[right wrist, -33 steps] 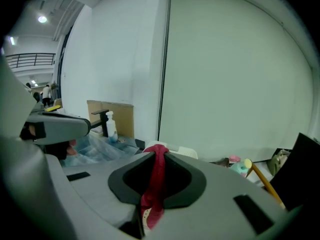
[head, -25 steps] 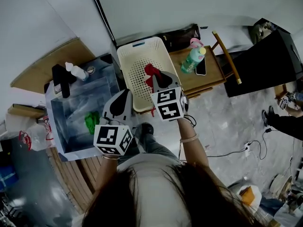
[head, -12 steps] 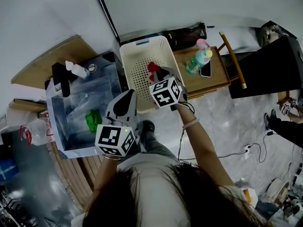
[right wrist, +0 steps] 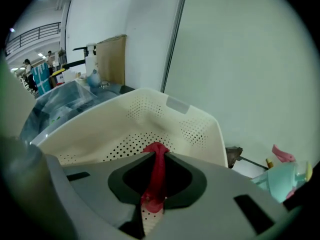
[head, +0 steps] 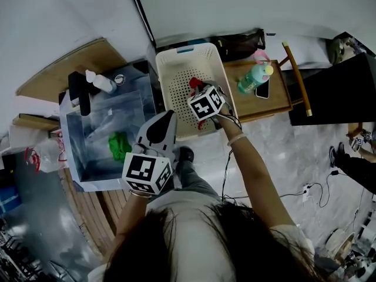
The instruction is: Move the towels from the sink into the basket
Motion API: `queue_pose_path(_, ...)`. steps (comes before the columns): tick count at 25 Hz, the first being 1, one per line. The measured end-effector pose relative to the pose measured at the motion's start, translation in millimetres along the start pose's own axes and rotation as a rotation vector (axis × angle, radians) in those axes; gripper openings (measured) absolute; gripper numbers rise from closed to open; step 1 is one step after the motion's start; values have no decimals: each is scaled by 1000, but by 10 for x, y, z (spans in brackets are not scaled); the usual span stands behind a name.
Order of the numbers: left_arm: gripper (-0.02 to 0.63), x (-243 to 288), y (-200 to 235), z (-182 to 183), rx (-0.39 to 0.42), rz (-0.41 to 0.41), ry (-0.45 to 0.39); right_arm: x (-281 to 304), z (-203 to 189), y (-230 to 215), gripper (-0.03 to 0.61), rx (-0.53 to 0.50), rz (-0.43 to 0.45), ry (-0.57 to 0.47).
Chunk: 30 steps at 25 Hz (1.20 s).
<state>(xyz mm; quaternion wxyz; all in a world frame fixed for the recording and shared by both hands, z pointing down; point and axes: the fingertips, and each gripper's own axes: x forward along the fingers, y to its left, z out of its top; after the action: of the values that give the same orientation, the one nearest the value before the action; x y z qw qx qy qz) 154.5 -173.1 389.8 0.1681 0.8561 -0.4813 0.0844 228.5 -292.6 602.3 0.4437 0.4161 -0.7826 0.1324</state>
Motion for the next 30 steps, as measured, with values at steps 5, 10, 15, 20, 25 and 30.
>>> queue_pose_path(5, 8, -12, 34, -27, -9, 4, 8, 192, -134, 77, 65, -20, 33, 58)
queue_pose_path(10, 9, -64, 132, -48, -21, 19, 16, 197, -181, 178, 127, -17, 62, 68)
queue_pose_path(15, 9, -166, 245, -84, -27, 43, 17, 133, -128, 216, 140, 19, 54, 44)
queue_pose_path(20, 9, -269, 309, -96, -16, 49, 15, 8, -71, 249, 140, 62, 40, 26)
queue_pose_path(25, 9, -384, 385, -80, -12, 32, 11, -146, -10, 283, 104, 106, 8, 12)
queue_pose_path(30, 9, -505, 485, -45, -8, 15, 0, -360, 102, 348, 72, 138, -34, -22)
